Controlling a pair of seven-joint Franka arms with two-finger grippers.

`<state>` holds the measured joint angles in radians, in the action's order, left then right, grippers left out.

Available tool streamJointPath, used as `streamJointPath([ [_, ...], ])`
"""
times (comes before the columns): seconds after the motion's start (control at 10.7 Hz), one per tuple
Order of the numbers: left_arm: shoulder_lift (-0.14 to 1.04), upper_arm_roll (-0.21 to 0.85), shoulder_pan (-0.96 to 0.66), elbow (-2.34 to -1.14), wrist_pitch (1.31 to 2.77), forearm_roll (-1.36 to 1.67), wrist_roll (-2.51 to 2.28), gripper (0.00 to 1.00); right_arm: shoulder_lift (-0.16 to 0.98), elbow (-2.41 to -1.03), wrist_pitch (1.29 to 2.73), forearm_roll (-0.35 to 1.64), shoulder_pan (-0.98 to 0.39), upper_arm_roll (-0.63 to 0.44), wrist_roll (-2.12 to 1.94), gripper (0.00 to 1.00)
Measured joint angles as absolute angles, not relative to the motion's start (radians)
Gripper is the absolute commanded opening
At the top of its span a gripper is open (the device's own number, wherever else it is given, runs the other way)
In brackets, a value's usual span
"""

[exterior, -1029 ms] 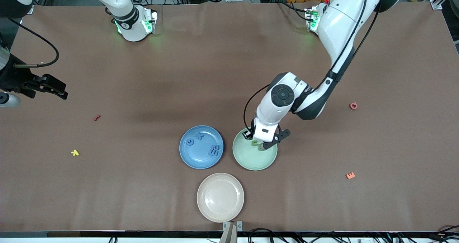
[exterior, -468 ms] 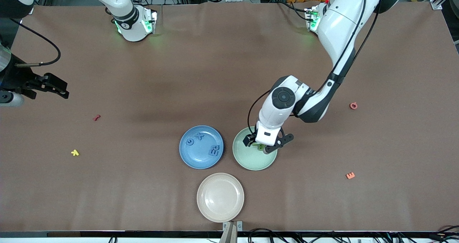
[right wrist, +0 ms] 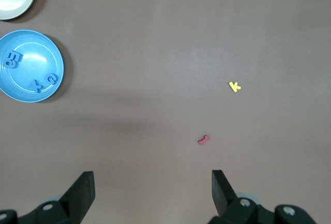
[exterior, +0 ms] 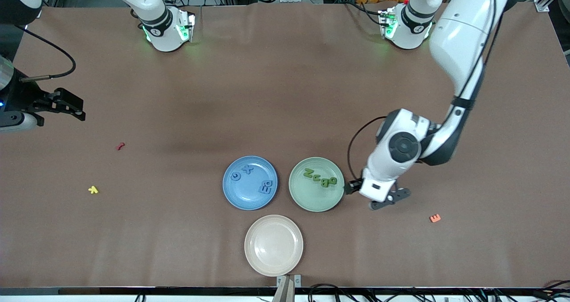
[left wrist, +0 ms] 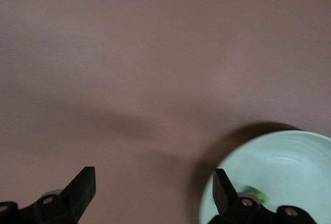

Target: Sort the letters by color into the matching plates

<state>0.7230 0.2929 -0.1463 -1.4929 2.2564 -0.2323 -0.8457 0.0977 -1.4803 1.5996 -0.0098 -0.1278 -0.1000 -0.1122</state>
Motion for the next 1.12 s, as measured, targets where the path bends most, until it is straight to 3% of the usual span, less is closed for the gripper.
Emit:
streamJointPath([
  [0.37,0.602,0.335,-0.017,-1.635,2.188,-0.232,-0.790,1.00,0.099,-1.481,1.600,-0.009,-0.128,-0.099,-0.113,1.00],
  [0.75,0.336,0.518,0.265,-2.084,2.464,-0.233,-0.777,1.00,0.101,-1.483,1.600,-0.009,-0.128,-0.097,-0.113,1.00],
  [0.94,0.242,0.535,0.285,-2.218,2.512,-0.233,-0.766,1.00,0.101,-1.483,1.600,-0.009,-0.128,-0.096,-0.113,1.00],
  [1.12,0.188,0.482,0.202,-2.263,2.510,-0.233,-0.766,1.00,0.101,-1.483,1.601,-0.009,-0.129,-0.095,-0.113,1.00],
])
